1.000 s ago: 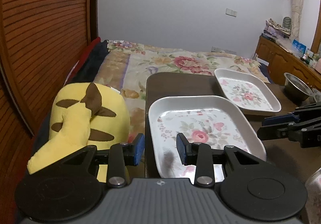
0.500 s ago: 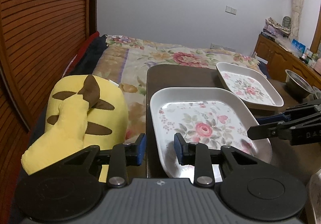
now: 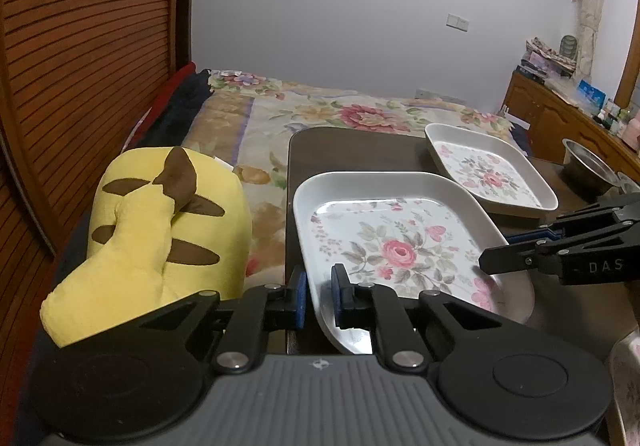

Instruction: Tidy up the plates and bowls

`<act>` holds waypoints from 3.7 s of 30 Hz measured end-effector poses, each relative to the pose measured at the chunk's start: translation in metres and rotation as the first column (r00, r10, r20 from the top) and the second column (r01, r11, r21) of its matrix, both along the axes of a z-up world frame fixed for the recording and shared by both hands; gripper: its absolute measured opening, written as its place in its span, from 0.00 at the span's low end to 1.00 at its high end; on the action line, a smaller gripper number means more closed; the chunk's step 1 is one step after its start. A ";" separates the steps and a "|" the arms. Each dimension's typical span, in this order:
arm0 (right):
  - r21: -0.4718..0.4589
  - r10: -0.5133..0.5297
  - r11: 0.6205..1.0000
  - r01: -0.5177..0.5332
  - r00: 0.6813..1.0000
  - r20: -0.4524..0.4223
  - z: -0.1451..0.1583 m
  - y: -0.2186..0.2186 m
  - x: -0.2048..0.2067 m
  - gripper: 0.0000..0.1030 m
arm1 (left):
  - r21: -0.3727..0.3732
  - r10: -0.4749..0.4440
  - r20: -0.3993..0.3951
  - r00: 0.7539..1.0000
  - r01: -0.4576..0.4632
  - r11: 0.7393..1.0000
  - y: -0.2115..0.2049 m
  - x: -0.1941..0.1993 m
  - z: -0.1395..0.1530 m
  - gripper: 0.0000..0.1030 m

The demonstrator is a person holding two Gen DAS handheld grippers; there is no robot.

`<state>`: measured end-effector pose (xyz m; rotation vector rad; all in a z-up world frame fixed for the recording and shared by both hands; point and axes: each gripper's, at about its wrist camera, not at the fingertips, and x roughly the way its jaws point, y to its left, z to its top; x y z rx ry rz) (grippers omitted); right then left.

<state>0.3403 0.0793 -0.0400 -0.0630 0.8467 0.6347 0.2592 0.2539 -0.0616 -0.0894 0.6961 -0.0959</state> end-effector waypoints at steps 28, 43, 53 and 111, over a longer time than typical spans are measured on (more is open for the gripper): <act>0.054 -0.051 0.997 0.048 0.997 0.052 0.046 -0.050 -0.050 0.15 | 0.015 -0.072 0.070 0.995 0.071 0.997 -0.051 -0.055 0.050 0.13; 0.078 -0.124 0.990 0.116 0.987 0.104 0.065 -0.106 -0.094 0.15 | 0.043 -0.157 0.114 0.981 0.153 0.987 -0.110 -0.088 0.074 0.13; 0.097 -0.158 0.984 0.147 0.980 0.121 0.072 -0.132 -0.123 0.15 | 0.058 -0.202 0.137 0.970 0.196 0.979 -0.135 -0.113 0.086 0.13; 0.177 -0.293 0.948 0.266 0.944 0.152 -0.001 -0.166 -0.197 0.15 | 0.054 -0.238 0.021 0.971 0.237 0.970 -0.176 -0.160 0.020 0.14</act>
